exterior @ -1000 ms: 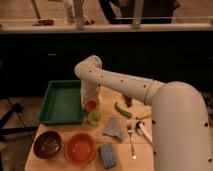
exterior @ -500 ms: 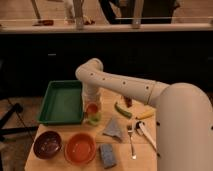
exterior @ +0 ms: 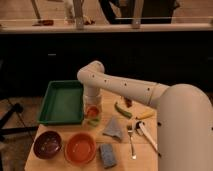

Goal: Place apple in plastic cup

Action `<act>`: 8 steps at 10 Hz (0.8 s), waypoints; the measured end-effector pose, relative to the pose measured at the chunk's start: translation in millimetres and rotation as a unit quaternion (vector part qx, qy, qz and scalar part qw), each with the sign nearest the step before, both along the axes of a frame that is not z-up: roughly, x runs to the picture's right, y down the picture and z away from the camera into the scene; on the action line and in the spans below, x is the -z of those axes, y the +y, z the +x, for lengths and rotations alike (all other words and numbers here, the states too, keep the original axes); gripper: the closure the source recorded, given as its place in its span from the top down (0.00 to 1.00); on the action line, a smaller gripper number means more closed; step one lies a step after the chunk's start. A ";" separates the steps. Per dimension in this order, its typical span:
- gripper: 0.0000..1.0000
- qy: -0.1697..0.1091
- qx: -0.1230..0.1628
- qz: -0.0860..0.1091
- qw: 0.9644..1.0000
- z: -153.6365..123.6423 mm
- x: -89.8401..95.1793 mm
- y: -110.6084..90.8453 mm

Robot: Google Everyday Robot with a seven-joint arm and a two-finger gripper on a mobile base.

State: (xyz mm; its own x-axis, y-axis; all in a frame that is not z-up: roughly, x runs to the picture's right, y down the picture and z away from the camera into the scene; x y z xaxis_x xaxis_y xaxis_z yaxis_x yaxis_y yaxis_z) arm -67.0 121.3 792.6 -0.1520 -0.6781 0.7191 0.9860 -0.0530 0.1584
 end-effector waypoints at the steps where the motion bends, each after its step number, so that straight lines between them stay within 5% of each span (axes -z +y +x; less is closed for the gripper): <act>1: 0.00 0.002 -0.002 -0.005 1.000 2.0 -0.9 3.5; 8: 0.04 0.011 -0.004 -0.010 1.000 6.1 -1.5 7.8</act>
State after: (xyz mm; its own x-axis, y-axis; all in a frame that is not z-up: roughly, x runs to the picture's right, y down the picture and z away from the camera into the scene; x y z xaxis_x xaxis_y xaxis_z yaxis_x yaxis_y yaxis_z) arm -60.9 129.1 794.1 -0.1307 -0.6651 0.7352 0.9895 -0.0414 0.1385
